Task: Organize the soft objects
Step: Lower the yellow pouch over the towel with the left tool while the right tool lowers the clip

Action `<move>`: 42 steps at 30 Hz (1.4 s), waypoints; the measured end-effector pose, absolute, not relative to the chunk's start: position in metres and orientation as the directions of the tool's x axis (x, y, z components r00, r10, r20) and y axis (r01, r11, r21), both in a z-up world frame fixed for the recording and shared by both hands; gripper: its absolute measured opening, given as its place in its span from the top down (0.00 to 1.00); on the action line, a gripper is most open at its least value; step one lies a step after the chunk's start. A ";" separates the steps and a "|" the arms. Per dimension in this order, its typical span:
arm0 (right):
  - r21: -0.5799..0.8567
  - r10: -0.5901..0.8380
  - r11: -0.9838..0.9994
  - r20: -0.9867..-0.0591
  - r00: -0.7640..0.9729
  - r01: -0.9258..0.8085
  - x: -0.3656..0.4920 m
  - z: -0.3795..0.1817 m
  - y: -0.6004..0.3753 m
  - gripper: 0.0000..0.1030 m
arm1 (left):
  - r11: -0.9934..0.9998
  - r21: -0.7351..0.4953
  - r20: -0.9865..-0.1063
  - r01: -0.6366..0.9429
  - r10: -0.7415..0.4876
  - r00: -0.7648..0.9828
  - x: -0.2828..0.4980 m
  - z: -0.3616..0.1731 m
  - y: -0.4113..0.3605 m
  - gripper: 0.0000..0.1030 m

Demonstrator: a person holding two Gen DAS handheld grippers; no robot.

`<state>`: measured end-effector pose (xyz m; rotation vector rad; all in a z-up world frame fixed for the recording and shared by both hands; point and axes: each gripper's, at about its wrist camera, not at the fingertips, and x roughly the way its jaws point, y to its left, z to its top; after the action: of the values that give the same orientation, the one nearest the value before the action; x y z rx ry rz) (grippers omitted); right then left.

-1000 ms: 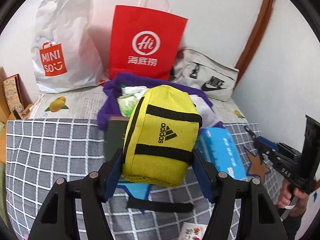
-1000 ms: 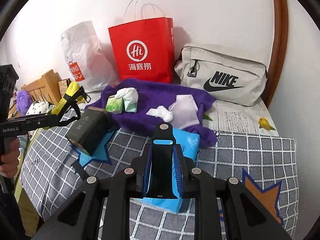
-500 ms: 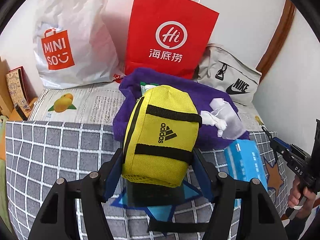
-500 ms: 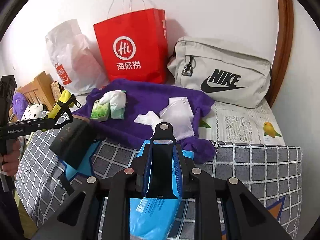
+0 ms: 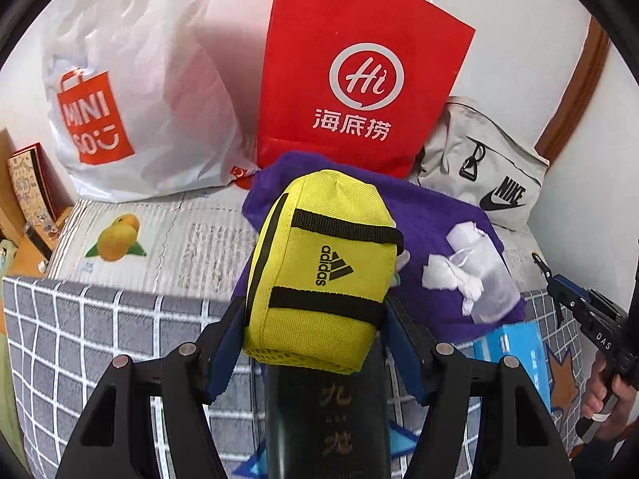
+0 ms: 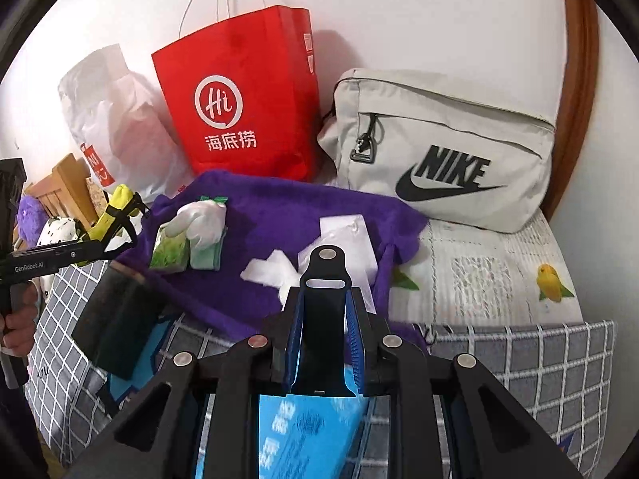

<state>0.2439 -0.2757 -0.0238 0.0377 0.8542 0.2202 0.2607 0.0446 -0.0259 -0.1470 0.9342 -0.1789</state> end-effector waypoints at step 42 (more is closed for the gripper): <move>0.081 0.228 0.945 -0.858 0.461 -0.317 0.344 -0.082 -0.237 0.63 | 0.981 -0.121 -0.859 0.155 -0.182 0.479 0.349 -0.065 0.000 0.27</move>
<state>0.3439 -0.2369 -0.0824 -0.0944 1.0396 0.3357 0.3493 0.0005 -0.0653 -0.0283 1.0516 -0.2052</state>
